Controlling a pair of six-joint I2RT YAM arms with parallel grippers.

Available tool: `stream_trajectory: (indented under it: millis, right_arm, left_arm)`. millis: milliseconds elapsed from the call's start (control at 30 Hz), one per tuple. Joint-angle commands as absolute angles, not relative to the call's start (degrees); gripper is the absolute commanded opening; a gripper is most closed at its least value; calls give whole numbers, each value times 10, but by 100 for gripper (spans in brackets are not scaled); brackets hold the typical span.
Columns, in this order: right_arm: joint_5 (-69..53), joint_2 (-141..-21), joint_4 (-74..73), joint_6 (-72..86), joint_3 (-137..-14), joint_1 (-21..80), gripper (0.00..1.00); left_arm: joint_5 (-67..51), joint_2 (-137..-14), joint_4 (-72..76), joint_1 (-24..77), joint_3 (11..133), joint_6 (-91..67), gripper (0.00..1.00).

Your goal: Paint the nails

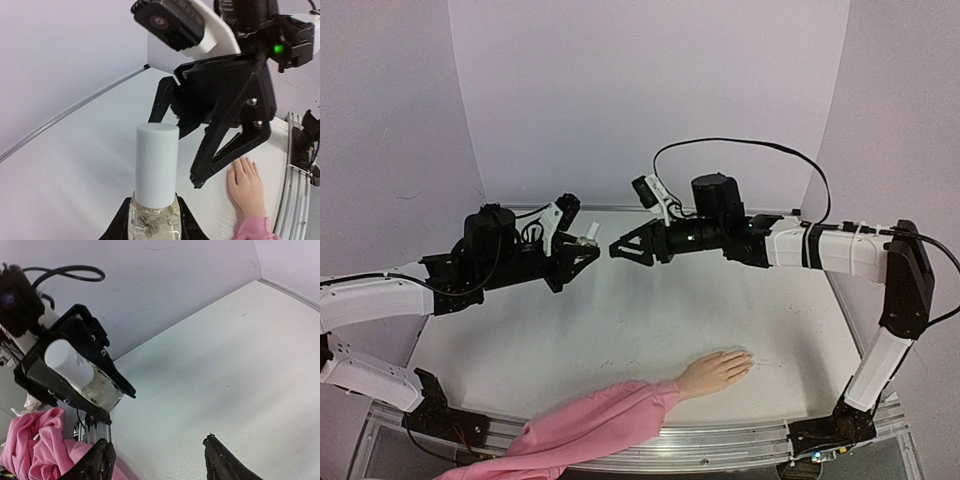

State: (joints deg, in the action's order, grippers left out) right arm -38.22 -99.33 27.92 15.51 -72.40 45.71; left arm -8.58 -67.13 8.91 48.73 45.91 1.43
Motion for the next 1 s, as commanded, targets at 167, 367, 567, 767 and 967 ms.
stream_trajectory:
  millis: [167,367,567,767,967]
  right_arm:
    - [-312,-997,304,238,-809,496,57]
    - [-306,-1040,306,275,-852,497,45]
    - [-314,-1062,313,289,-875,497,36]
    - [-329,-1069,325,293,-867,498,23]
    - [-364,-1065,335,268,-844,497,9]
  left_arm:
    - [48,-671,70,499,468,45,0]
    - [41,-685,68,502,477,32,0]
    - [33,-687,67,504,482,26,0]
    - [22,-690,67,504,493,20,0]
    - [-22,-693,66,504,516,10,0]
